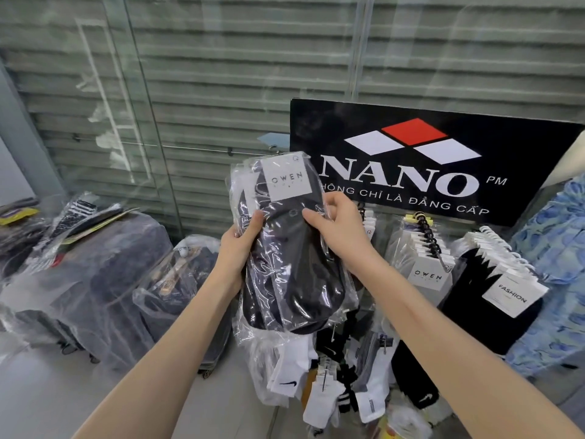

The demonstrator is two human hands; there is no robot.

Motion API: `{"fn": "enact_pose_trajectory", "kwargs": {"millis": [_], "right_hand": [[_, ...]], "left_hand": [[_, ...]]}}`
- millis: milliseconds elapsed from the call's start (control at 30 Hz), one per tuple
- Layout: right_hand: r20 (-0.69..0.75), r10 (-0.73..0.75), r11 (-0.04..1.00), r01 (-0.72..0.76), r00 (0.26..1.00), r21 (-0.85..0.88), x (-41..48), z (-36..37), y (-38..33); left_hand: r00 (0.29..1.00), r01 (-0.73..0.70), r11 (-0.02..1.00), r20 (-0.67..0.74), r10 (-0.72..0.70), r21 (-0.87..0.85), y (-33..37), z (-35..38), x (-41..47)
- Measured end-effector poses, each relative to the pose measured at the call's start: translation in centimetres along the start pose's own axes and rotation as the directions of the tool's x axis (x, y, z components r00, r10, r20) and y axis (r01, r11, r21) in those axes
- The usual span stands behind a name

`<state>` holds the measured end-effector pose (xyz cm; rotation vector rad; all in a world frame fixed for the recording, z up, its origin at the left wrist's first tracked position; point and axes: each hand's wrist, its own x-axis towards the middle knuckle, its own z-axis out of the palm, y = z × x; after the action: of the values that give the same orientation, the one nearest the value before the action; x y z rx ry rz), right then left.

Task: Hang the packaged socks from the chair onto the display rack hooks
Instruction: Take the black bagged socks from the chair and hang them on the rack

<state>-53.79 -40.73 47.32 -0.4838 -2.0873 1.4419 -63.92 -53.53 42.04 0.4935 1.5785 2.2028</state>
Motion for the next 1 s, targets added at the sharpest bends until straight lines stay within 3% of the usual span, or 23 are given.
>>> {"fn": "enact_pose_trajectory", "kwargs": {"millis": [200, 367, 533, 667, 800, 1000], "right_hand": [[-0.032, 0.019, 0.986, -0.013, 0.999, 0.167, -1.5, -1.0, 1.9], [0.148, 0.121, 0.917, -0.167, 0.982, 0.361, -4.4, -1.6, 7.5], [0.188, 0.237, 0.921, -0.282, 0.953, 0.27, -5.7, -3.0, 13.5], [-0.022, 0.403, 0.899, -0.392, 0.915, 0.196, -5.4, -4.2, 17.0], [-0.283, 0.49, 0.862, -0.411, 0.824, 0.295, -4.3, -5.0, 18.2], [-0.336, 0.45, 0.871, -0.324, 0.827, 0.369, -2.0, -4.8, 16.7]], "left_hand": [[0.992, -0.027, 1.0, -0.124, 0.026, -0.003, 0.0, -0.6, 0.7], [0.963, -0.126, 0.99, -0.231, 0.138, 0.065, 1.0, -1.5, 1.6], [0.958, -0.183, 0.981, -0.212, 0.194, 0.071, 1.6, -1.8, 2.2], [0.958, -0.184, 0.979, -0.207, 0.199, 0.09, 1.6, -2.0, 2.3], [0.972, -0.161, 0.986, -0.169, 0.165, 0.036, 1.4, -1.7, 2.3], [0.978, -0.13, 0.99, -0.155, 0.136, 0.052, 1.0, -1.0, 2.3]]}}
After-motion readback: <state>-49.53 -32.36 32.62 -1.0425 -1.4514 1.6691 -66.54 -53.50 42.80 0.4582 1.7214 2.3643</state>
